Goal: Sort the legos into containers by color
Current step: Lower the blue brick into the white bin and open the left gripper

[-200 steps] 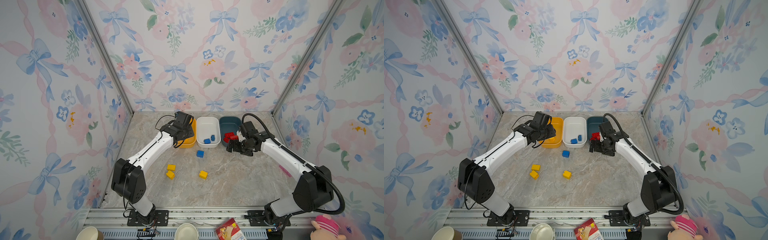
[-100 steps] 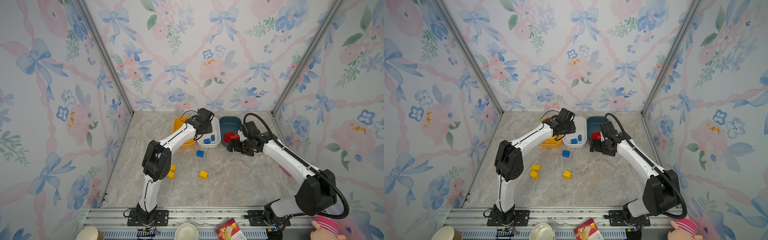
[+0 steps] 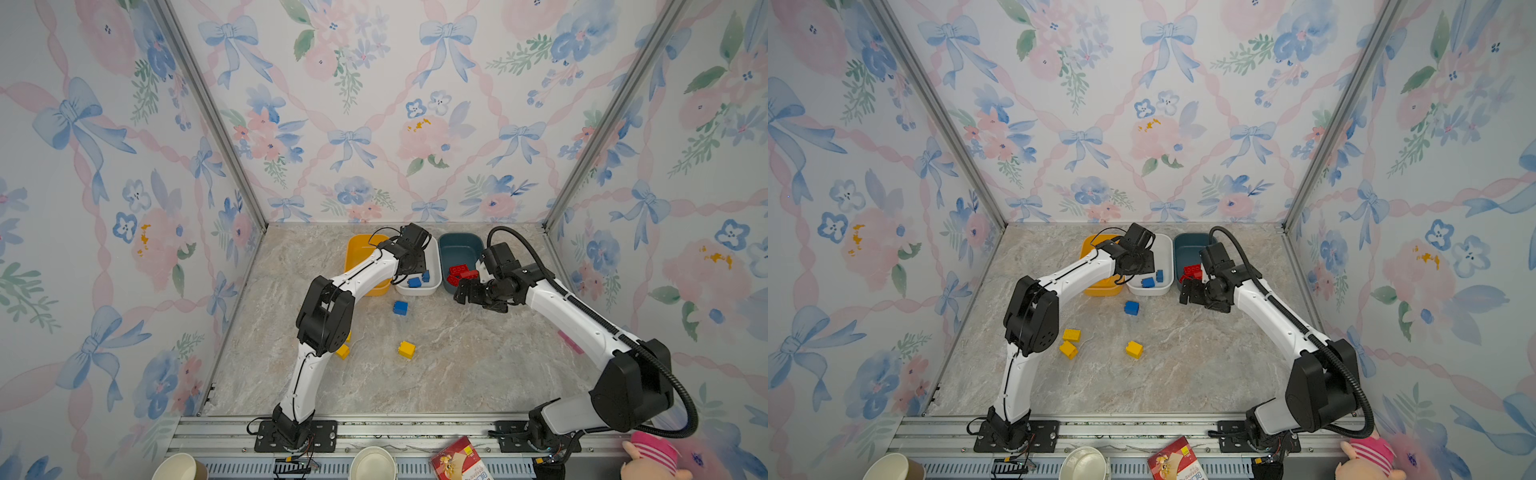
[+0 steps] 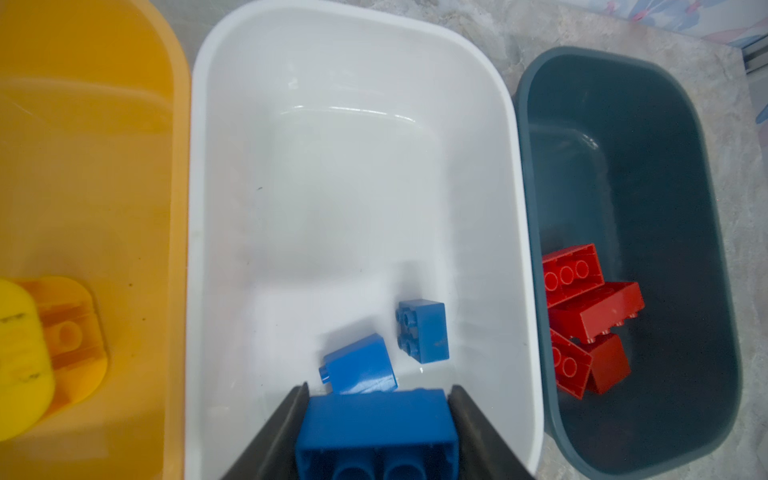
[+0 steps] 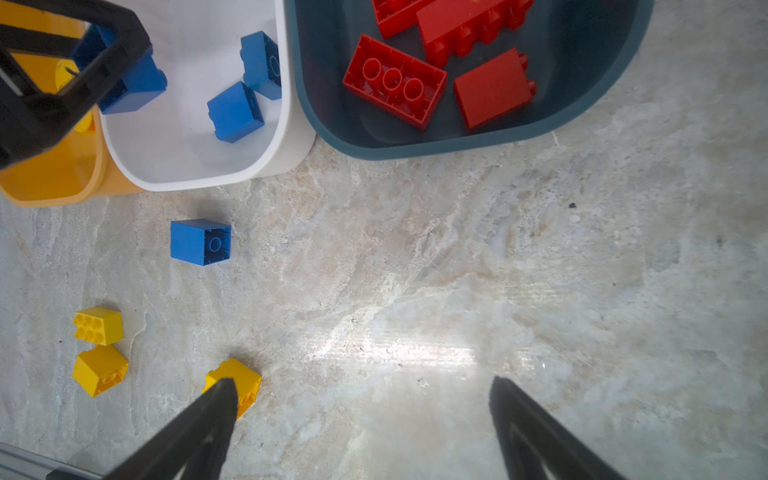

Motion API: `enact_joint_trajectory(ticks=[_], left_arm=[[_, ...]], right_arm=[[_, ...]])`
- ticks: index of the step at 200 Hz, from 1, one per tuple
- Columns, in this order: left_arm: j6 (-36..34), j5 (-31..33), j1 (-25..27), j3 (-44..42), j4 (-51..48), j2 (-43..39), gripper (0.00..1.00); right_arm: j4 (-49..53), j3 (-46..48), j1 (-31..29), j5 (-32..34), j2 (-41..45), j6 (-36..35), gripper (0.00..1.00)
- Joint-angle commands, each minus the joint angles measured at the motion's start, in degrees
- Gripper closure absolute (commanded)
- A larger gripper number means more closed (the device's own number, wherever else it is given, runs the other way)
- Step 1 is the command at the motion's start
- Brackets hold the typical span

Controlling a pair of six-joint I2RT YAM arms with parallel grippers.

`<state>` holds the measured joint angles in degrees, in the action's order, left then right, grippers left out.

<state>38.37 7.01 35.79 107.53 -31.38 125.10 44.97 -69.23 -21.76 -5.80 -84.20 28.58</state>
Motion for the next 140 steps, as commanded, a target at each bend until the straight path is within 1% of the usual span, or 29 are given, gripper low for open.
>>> enact_joint_trajectory(ticks=[1, 40, 75, 105, 140], left_arm=[[-0.7, -0.3, 0.3, 1.3, -0.4, 0.2, 0.40], [-0.8, -0.5, 0.3, 1.2, -0.3, -0.6, 0.36], [-0.8, 0.2, 0.2, -0.6, -0.4, -3.3, 0.34], [-1.0, 1.8, 0.4, -5.5, -0.4, -8.0, 0.31], [-2.1, 4.3, 0.4, -15.0, -0.3, -15.8, 0.26]], right_arm=[[1.0, -0.1, 0.1, 0.0, 0.4, 0.9, 0.03], [1.0, -0.4, 0.0, 0.0, 0.4, 1.0, 0.03], [1.1, -0.8, -0.1, -0.2, -0.1, 0.8, 0.03], [1.0, -1.0, -0.1, -0.3, -0.3, 0.7, 0.03], [0.9, -0.9, -0.1, -0.5, -0.6, 0.5, 0.03]])
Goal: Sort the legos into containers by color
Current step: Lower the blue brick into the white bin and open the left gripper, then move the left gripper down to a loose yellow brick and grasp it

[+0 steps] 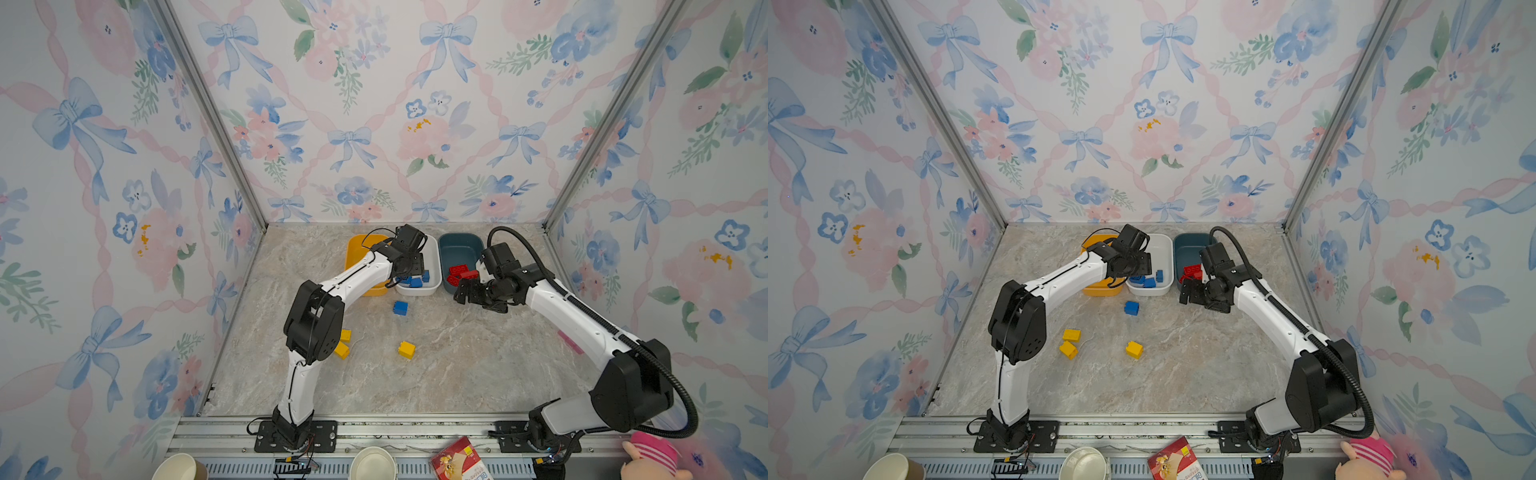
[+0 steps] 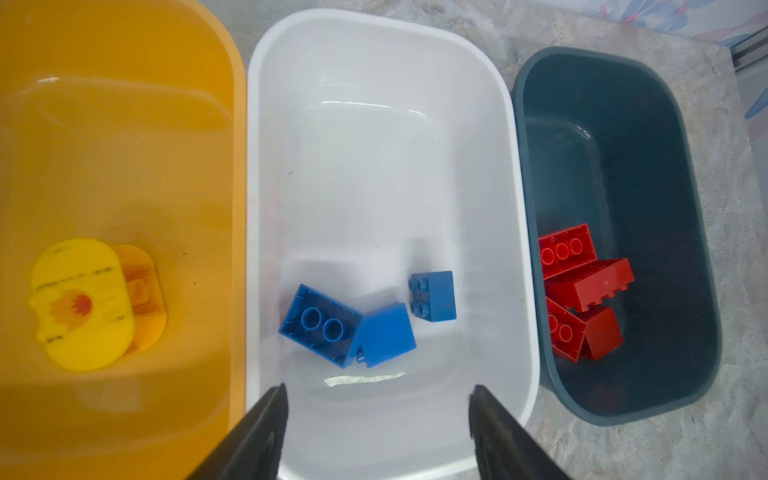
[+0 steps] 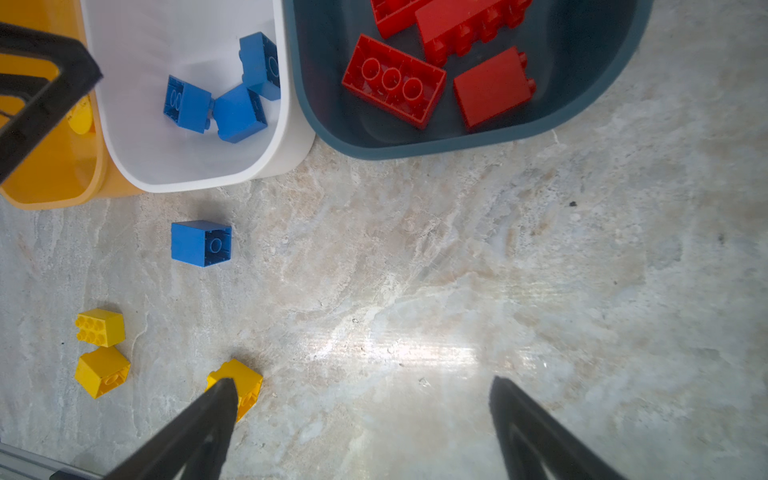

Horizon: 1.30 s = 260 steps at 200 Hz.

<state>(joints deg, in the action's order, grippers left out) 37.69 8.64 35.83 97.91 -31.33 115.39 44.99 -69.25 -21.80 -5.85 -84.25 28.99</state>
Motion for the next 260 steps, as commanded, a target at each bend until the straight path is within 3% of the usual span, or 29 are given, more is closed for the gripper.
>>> enact_joint_trajectory(ticks=[1, 89, 139, 211, 260], left_arm=[[-1.4, 2.8, 0.3, -5.7, -0.4, -6.4, 0.25], [-7.2, 7.3, -0.3, -31.7, -0.7, -28.0, 0.10], [-9.5, 4.6, -6.3, -42.0, -1.9, -37.0, 0.08], [-12.0, 5.4, -10.1, -45.8, -4.7, -35.3, 0.13], [-10.5, 2.1, -10.9, -46.9, -4.8, -31.3, 0.20]], right_arm=[[0.8, -0.9, 0.0, -0.5, -0.6, 0.1, 0.03], [-0.2, -0.5, -0.8, -1.6, -0.8, -0.1, 0.03], [-4.4, 3.2, -1.2, -7.4, 0.7, 0.1, 0.03], [-5.7, 3.2, -2.8, -8.8, -0.7, 0.1, 0.03], [-5.2, 2.6, -3.1, -8.4, -1.0, 0.2, 0.03]])
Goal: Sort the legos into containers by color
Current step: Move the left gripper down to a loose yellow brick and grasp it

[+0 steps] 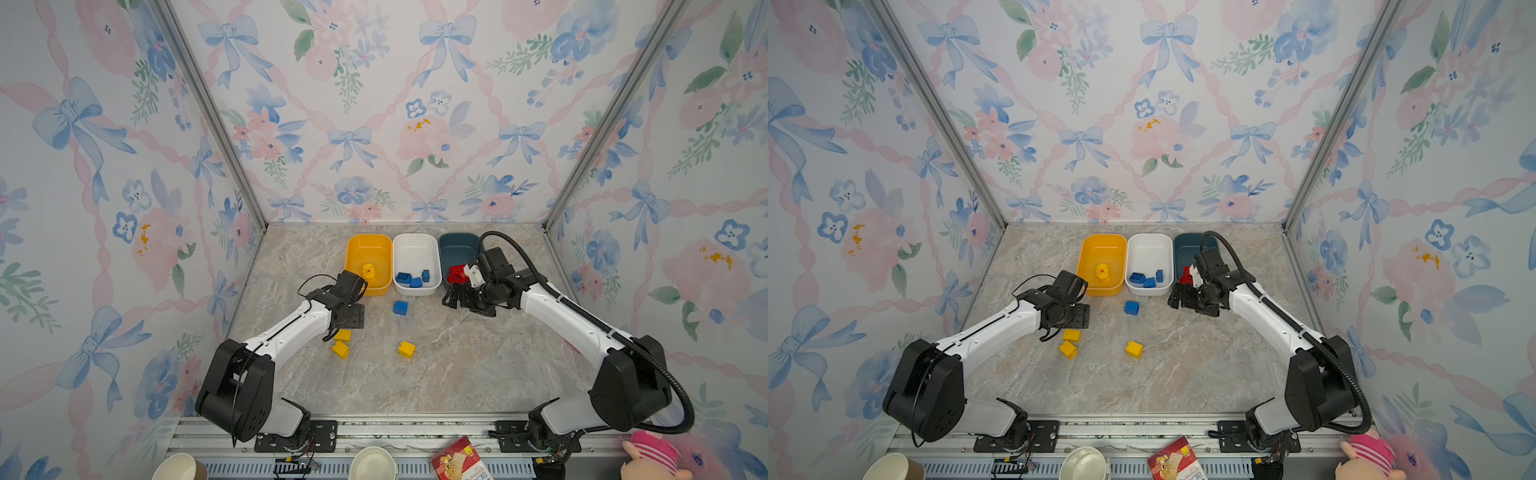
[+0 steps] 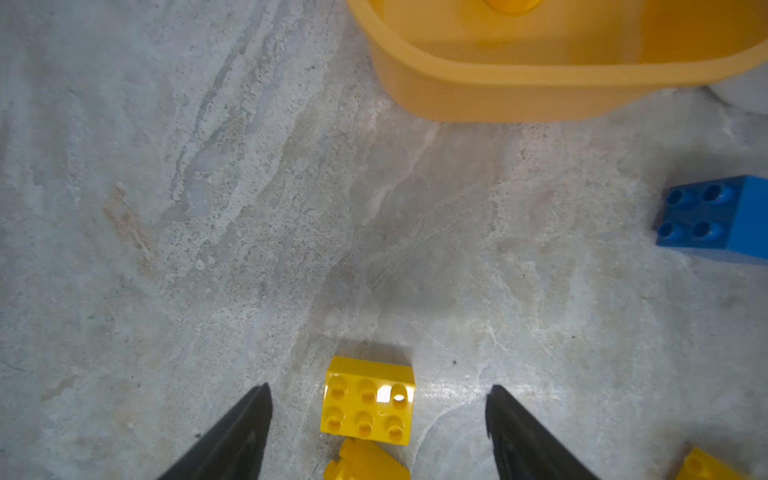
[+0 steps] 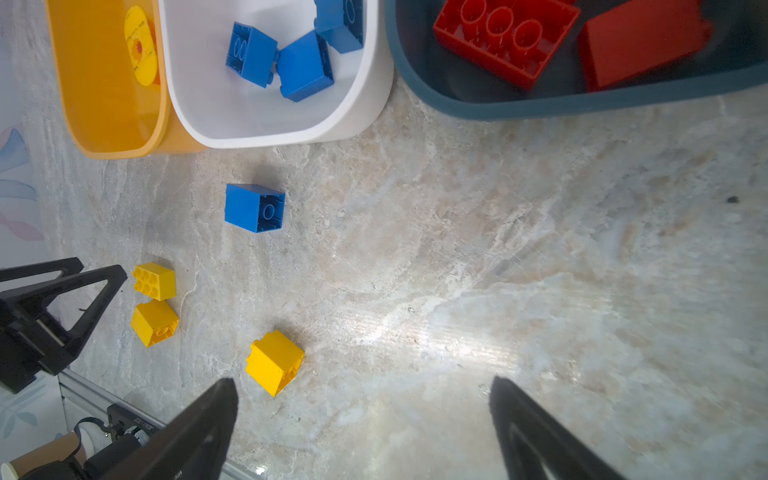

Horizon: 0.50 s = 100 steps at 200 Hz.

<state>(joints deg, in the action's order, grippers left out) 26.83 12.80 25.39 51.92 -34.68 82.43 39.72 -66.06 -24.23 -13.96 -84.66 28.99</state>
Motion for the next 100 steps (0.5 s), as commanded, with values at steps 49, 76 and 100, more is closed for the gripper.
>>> enact_joint_trajectory(ticks=[49, 76, 100], left_arm=[[1.0, -4.2, -1.2, -1.5, -1.7, 4.5, 0.24], [1.6, -4.2, -1.8, -1.8, -1.8, 5.4, 0.25], [1.9, -4.2, -2.4, -1.9, -1.8, 6.4, 0.25]], right_arm=[[0.2, -1.0, -0.7, -0.2, -1.2, 0.0, 0.03], [0.1, -1.2, -0.8, -0.3, -1.6, 0.1, 0.03], [0.1, -1.4, -0.7, -0.4, -1.9, 0.1, 0.03]])
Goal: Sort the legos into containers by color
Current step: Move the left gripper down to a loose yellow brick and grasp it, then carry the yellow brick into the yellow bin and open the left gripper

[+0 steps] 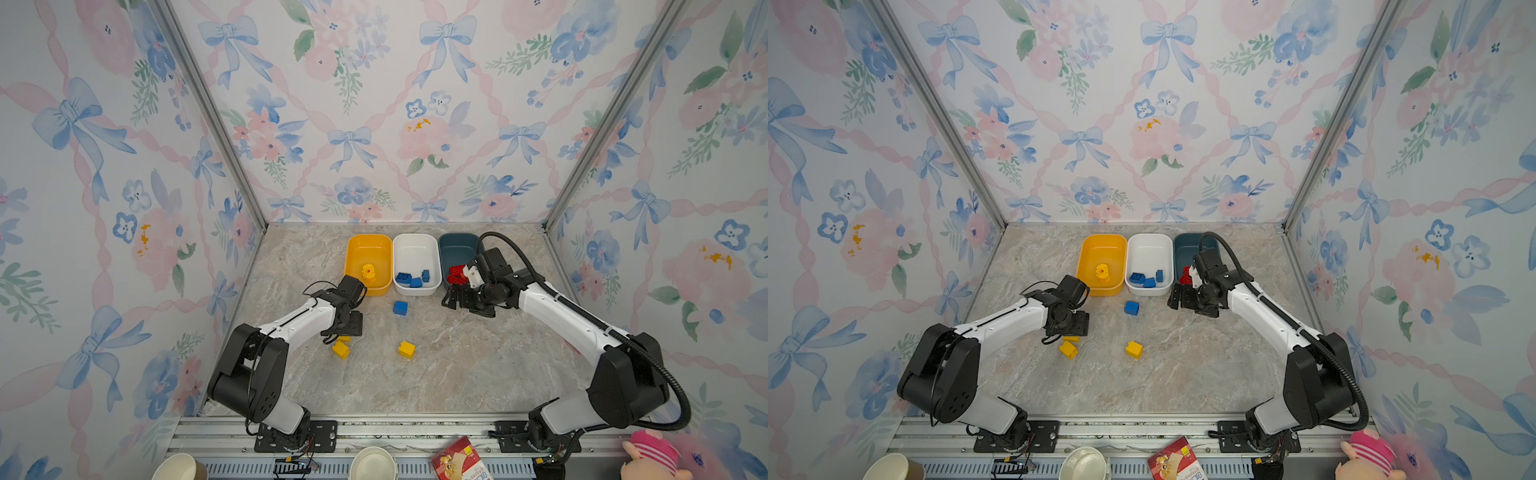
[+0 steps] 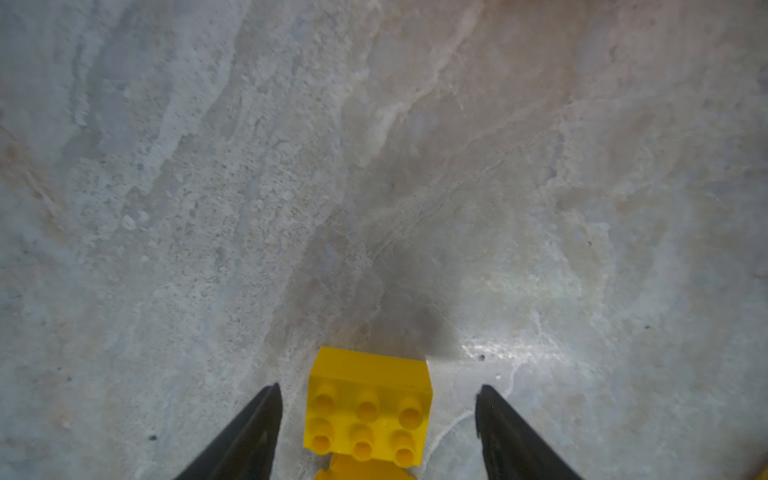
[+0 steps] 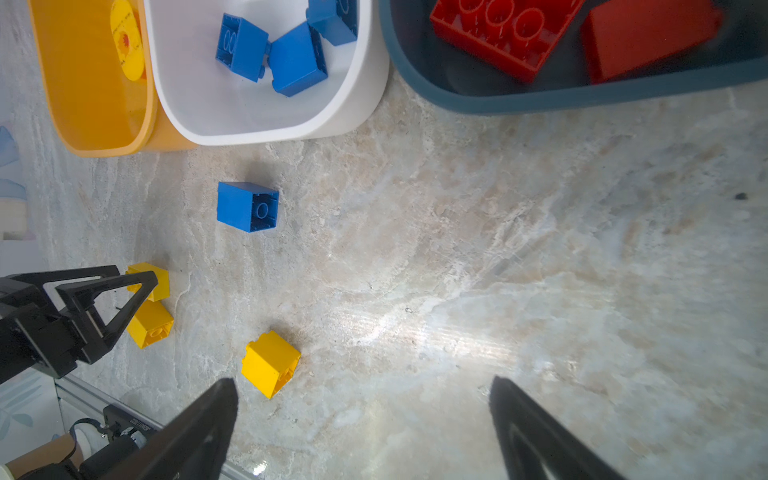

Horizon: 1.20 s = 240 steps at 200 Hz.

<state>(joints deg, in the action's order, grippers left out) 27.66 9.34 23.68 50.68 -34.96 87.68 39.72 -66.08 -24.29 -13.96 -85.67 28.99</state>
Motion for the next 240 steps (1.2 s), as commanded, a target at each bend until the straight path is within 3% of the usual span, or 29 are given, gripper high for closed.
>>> enact_joint_trajectory(ticks=[1, 81, 148, 240], left_arm=[[1.1, -0.8, -0.7, -0.7, -1.5, 1.3, 0.26], [1.3, -1.6, -1.3, -1.1, -1.3, 4.2, 0.33], [1.4, -1.6, -1.4, -1.0, -1.3, 3.6, 0.50], [3.4, 0.6, -1.4, 6.2, -1.4, -1.6, 0.56]], right_arm=[[0.1, -1.4, -0.7, -0.4, -0.9, 0.1, 0.03], [-0.1, -1.5, -0.7, -0.3, -1.2, 0.2, 0.03], [0.0, -1.4, -0.7, 0.1, -1.1, 0.3, 0.03], [0.1, -1.1, -0.7, 0.3, -0.2, 0.8, 0.03]])
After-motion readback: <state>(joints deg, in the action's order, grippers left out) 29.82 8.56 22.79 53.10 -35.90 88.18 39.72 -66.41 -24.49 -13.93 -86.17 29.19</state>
